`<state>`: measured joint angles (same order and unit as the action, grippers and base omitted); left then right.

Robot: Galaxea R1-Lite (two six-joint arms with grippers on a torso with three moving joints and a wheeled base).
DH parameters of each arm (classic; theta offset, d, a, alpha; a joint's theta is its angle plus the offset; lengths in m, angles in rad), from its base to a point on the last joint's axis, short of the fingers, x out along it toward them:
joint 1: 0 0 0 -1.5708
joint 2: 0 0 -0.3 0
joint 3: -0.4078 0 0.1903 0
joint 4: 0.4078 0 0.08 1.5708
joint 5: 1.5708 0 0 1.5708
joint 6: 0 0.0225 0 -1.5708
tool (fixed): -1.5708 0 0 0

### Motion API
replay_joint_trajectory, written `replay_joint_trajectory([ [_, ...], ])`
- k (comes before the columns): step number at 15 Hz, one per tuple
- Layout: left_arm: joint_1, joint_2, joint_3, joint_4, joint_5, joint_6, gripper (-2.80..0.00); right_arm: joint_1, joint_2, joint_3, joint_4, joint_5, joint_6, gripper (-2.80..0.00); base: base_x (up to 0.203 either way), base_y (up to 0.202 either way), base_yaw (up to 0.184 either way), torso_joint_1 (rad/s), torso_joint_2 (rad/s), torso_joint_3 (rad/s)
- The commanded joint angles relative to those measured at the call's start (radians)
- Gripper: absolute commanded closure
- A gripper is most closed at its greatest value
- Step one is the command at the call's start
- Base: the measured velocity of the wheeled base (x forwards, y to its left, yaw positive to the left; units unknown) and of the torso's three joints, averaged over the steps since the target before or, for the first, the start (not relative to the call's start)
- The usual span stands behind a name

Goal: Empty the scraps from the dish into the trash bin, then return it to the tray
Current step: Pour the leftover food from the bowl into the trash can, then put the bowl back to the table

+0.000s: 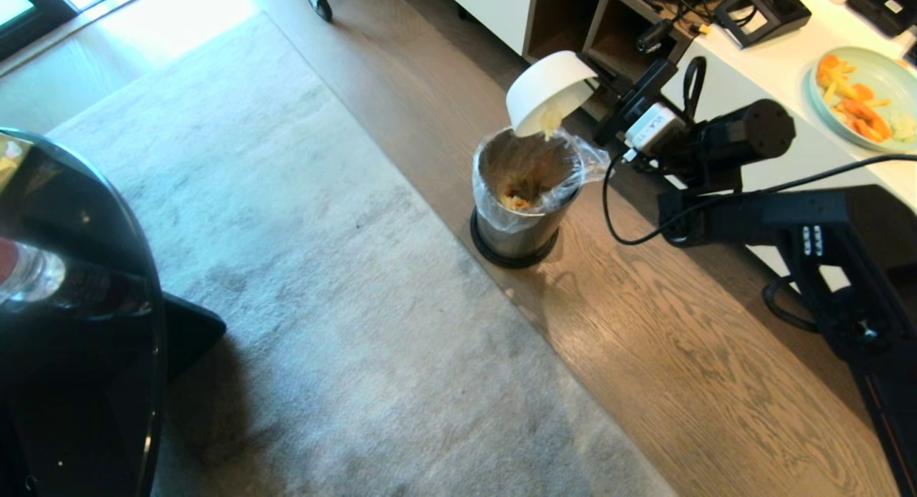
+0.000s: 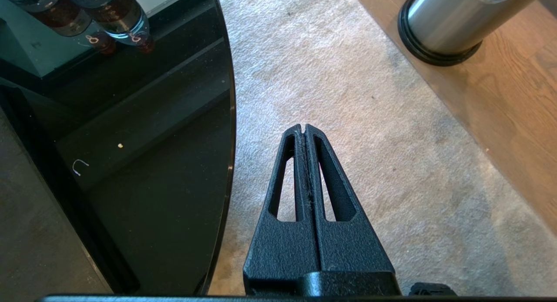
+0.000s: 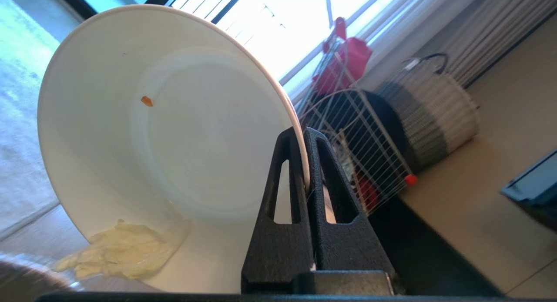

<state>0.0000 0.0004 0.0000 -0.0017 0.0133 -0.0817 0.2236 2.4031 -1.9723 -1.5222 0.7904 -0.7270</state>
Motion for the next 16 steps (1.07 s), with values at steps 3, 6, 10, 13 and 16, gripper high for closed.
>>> replay_joint_trajectory([
  [3,0.0,0.0,0.0,-0.001,0.001,-0.001,0.0,0.007,-0.113,0.006,-0.046,0.005,-0.006,0.0,0.0,0.0,0.0,0.0,0.0,0.0],
  [6,0.0,0.0,0.0,-0.001,0.001,-0.001,0.0,0.007,-0.153,-0.004,-0.039,0.004,0.042,0.0,0.0,0.0,0.0,0.0,0.0,0.0],
  [10,0.0,0.0,0.0,-0.001,0.001,-0.001,0.0,0.023,-0.217,-0.007,-0.045,0.004,0.078,0.0,0.0,0.0,0.0,0.0,0.0,0.0],
  [13,0.0,0.0,0.0,0.0,0.001,-0.001,0.0,0.026,-0.265,-0.008,-0.046,0.004,0.117,0.0,0.0,0.0,0.0,0.0,0.0,0.0],
  [16,0.0,0.0,0.0,-0.001,0.001,-0.001,0.0,0.028,-0.348,-0.008,-0.046,0.001,0.178,0.0,0.0,0.0,0.0,0.0,0.0,0.0],
])
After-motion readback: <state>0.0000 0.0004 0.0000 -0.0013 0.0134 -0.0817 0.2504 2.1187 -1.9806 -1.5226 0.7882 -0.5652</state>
